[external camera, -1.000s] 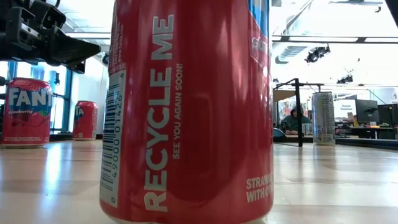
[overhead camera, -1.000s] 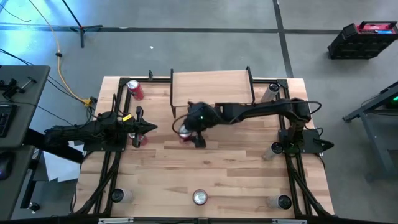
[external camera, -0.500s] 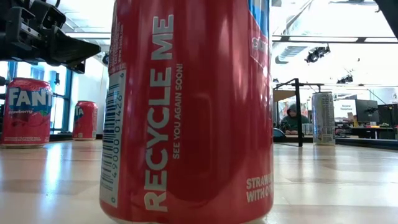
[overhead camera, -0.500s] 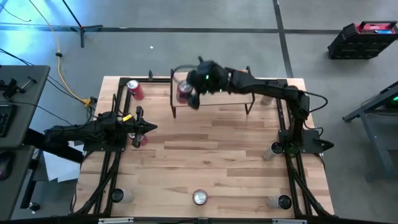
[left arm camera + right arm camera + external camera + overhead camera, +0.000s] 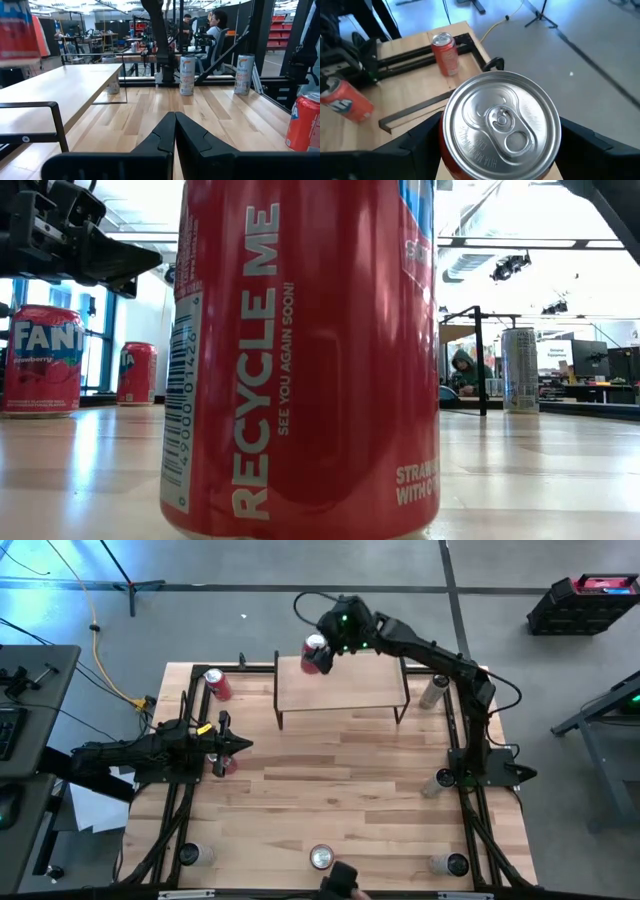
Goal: Place canned beverage on shelf
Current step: Put the red soda can on the shelf
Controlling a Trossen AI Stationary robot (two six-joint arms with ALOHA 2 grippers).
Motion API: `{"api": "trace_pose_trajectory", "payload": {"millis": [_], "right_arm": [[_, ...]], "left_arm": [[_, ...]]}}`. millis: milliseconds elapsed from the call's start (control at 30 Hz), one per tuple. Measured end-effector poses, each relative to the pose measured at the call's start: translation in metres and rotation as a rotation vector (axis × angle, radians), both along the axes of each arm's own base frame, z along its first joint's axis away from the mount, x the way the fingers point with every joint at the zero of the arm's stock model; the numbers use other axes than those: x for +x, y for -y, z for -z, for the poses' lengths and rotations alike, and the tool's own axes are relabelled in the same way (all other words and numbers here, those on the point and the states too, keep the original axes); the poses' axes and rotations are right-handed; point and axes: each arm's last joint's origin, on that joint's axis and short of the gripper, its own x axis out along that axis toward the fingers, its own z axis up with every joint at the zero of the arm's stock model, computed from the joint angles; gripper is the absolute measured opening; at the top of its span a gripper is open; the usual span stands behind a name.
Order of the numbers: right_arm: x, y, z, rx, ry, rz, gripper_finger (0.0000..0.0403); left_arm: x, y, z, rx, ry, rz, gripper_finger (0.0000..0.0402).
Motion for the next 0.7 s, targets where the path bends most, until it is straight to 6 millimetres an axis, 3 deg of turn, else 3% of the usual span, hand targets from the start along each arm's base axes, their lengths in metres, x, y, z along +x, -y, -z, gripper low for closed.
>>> {"api": "trace_pose_trajectory", "payload": {"millis": [300, 500, 700], "right_arm": [[0.018, 0.009, -0.001, -0.028, -0.093, -0.12, 0.0291], [0.032, 0.017, 0.022, -0.009, -0.128, -0.117, 0.0291], [0.033, 0.025, 0.023, -0.004, -0.095, -0.085, 0.0291]], "left_arm": [[0.0, 0.0, 0.0, 0.0, -0.001, -0.006, 0.0003], [0.0, 0.0, 0.0, 0.0, -0.001, -0.006, 0.0003], [0.0, 0.0, 0.0, 0.0, -0.001, -0.005, 0.0003]]}}
